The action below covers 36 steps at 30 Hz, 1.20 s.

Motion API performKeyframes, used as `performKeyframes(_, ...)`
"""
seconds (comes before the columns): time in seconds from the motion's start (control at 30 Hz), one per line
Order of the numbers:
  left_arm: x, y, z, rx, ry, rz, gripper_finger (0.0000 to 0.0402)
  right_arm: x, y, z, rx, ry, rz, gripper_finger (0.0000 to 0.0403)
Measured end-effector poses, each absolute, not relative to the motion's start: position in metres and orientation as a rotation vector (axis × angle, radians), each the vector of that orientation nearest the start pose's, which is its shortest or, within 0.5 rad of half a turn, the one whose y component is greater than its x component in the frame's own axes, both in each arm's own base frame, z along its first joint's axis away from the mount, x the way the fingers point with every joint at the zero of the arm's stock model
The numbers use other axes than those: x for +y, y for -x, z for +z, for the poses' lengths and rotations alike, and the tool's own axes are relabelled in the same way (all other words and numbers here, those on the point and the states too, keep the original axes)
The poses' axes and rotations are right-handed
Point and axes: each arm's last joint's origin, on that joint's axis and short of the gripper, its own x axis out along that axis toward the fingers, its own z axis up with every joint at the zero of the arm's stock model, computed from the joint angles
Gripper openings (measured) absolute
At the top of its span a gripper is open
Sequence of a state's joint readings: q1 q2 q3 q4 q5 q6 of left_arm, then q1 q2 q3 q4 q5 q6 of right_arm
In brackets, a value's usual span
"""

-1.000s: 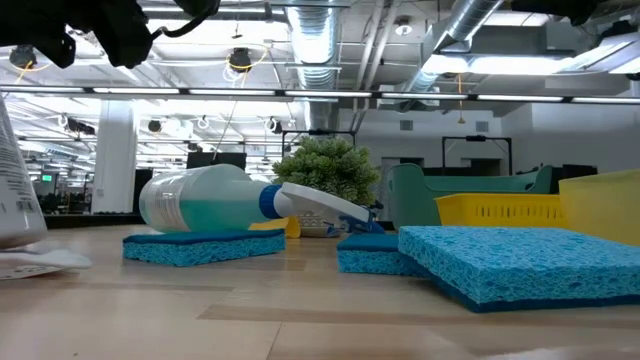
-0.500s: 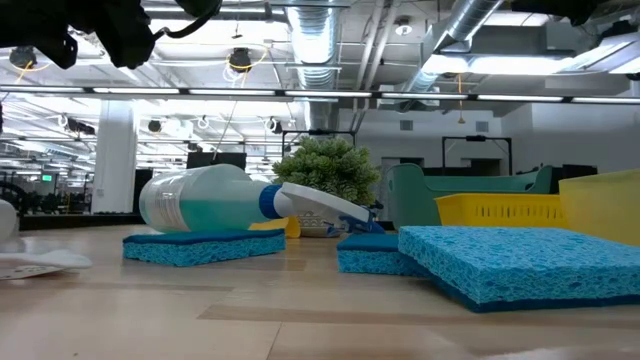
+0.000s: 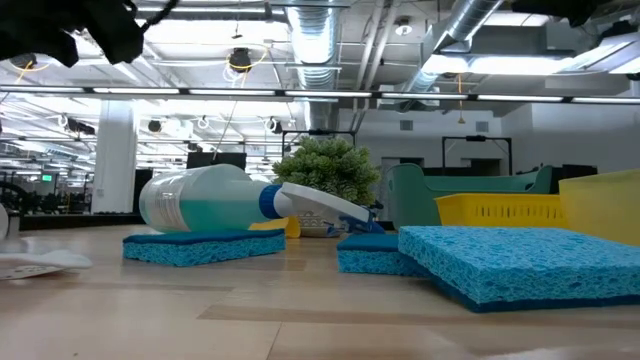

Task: Pick & Place Kitchen Items
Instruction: Put the white bottle into the yellow bin

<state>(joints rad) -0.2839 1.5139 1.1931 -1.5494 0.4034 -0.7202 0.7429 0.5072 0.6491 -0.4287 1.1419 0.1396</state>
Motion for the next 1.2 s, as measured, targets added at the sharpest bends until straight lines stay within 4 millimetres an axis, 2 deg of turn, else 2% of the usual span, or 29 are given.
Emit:
performKeyframes(0.2, -0.097, -0.223, 0.252, 1.810, 0.493, 0.234, 0.0243, 0.048, -0.091, 0.303, 0.143, 0.084, -0.404, 0.0154)
performKeyframes(0.3, -0.104, -0.217, 0.245, 1.818, 0.459, 0.269, 0.0280, 0.048, -0.091, 0.303, 0.143, 0.084, -0.404, 0.0154)
performKeyframes(0.43, -0.110, -0.205, 0.223, 1.859, 0.437, 0.322, 0.0317, 0.049, -0.091, 0.302, 0.146, 0.083, -0.388, 0.0154)
performKeyframes(0.57, -0.114, -0.201, 0.193, 1.838, 0.491, 0.255, 0.0348, 0.049, -0.091, 0.302, 0.148, 0.085, -0.388, 0.0154)
performKeyframes(0.87, -0.107, -0.196, 0.163, 1.751, 0.454, 0.285, 0.0394, 0.049, -0.091, 0.302, 0.148, 0.086, -0.388, 0.0154)
performKeyframes(1.07, -0.109, -0.200, 0.146, 1.653, 0.514, 0.199, 0.0400, 0.049, -0.091, 0.302, 0.149, 0.086, -0.387, 0.0154)
performKeyframes(1.2, -0.106, -0.193, 0.136, 1.668, 0.529, 0.217, 0.0400, 0.048, -0.091, 0.302, 0.153, 0.091, -0.386, 0.0154)
